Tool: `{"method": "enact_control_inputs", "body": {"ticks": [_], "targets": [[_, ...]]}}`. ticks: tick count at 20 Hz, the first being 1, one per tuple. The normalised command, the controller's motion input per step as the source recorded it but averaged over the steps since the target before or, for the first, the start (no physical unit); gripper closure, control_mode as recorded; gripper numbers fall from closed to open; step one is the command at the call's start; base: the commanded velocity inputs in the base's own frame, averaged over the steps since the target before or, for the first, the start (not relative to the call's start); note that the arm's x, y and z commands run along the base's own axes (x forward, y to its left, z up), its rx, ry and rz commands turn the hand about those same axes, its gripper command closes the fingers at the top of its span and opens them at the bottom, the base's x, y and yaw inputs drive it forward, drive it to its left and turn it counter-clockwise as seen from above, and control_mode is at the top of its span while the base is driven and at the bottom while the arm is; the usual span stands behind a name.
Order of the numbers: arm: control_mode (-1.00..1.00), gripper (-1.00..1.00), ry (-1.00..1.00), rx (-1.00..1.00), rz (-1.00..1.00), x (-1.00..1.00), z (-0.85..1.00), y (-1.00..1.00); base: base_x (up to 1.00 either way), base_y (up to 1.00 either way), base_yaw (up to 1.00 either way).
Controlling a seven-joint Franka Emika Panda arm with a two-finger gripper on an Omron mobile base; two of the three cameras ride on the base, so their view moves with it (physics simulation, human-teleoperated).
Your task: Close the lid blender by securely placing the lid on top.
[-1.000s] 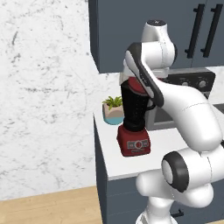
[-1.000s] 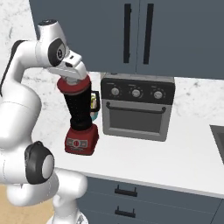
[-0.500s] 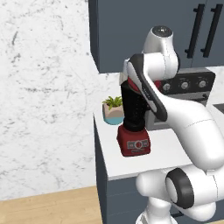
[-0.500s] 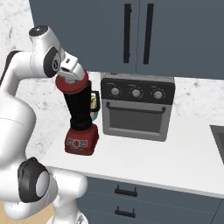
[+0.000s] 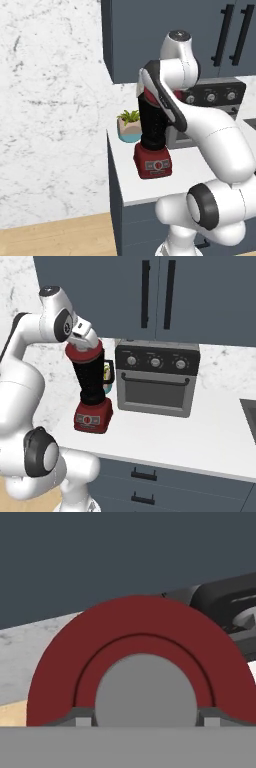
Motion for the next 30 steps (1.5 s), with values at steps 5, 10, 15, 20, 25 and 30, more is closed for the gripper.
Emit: {"method": "enact_control_inputs", "body": {"ticks": [5,10,15,20,25,30], "targets": [[-1.0,1.0,0.06,0.0,0.0,0.12,0.17,0.13,0.0,0.0,0.0],[-1.0,1.0,0.0,0.0,0.01,-0.06,-0.06,0.25,0.0,0.0,0.0],[-1.0,1.0,0.0,0.0,0.01,-0.21,-0.09,0.21,0.0,0.0,0.0],[-1.0,1.0,0.0,0.0,0.0,0.17,0.02,0.08,0.0,0.0,0.0],[-1.0,1.0,0.0,0.0,0.0,0.51,0.0,0.0,0.0,0.0,0.0],[-1.0,1.0,0.0,0.0,0.0,0.37,0.0,0.0,0.0,0.0,0.0]]}}
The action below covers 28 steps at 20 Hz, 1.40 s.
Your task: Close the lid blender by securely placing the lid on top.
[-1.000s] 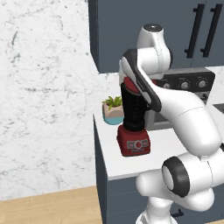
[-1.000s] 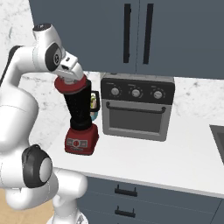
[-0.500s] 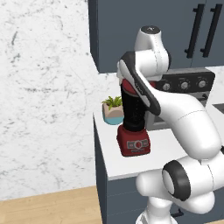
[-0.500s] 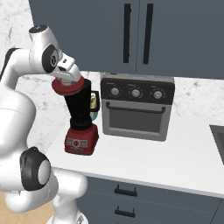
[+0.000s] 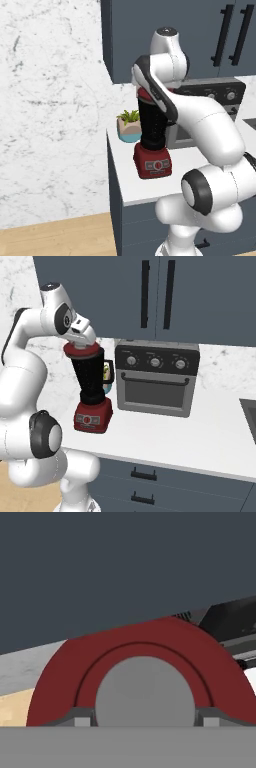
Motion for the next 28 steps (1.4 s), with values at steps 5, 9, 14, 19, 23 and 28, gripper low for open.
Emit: {"method": "enact_control_inputs", "body": {"ticks": [5,9,14,19,23,28], "targets": [[-1.0,1.0,-0.01,0.0,0.0,0.16,0.0,0.0,0.0,0.0,0.0],[-1.0,1.0,-0.08,0.0,0.0,0.21,-0.01,0.0,0.0,0.0,0.0],[-1.0,1.0,-0.27,0.0,0.0,0.14,-0.13,0.0,0.0,0.0,0.0],[-1.0,1.0,-0.13,-0.02,0.0,0.35,-0.1,0.0,0.0,0.0,0.0],[-1.0,1.0,0.05,-0.05,0.0,0.36,0.0,0.0,0.0,0.0,0.0],[-1.0,1.0,0.13,-0.03,0.0,0.27,0.0,0.0,0.0,0.0,0.0]]}}
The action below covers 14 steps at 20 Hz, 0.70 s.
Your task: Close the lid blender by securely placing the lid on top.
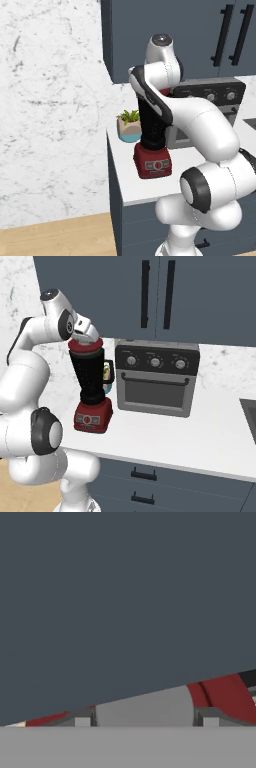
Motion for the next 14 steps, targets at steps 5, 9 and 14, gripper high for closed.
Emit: {"method": "enact_control_inputs", "body": {"ticks": [5,9,14], "targets": [[-1.0,1.0,0.0,0.0,0.0,0.06,-0.2,-0.18,0.0,0.0,0.0],[-1.0,1.0,0.0,0.0,0.0,0.0,-0.05,-0.03,0.0,0.0,0.0],[-1.0,1.0,0.0,0.0,0.0,0.0,-0.11,0.0,0.0,0.0,0.0]]}}
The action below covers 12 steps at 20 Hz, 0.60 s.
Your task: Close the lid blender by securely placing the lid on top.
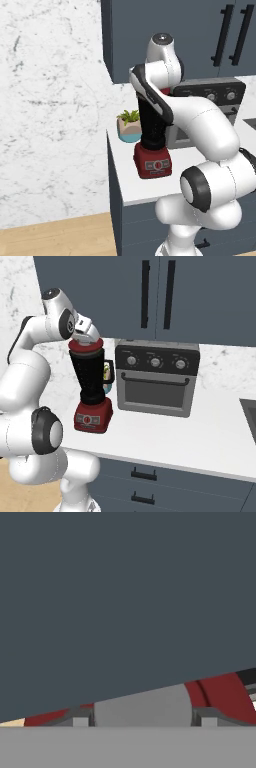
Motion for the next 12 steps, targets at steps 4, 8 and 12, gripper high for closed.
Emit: {"method": "enact_control_inputs", "body": {"ticks": [4,8,12], "targets": [[-1.0,1.0,0.0,0.0,0.0,0.0,-0.38,-0.06,0.0,0.0,0.0],[-1.0,1.0,0.0,0.0,0.0,0.0,-0.19,-0.24,0.0,0.0,0.0],[-1.0,1.0,0.0,0.0,0.0,0.0,-0.01,-0.09,0.0,0.0,0.0]]}}
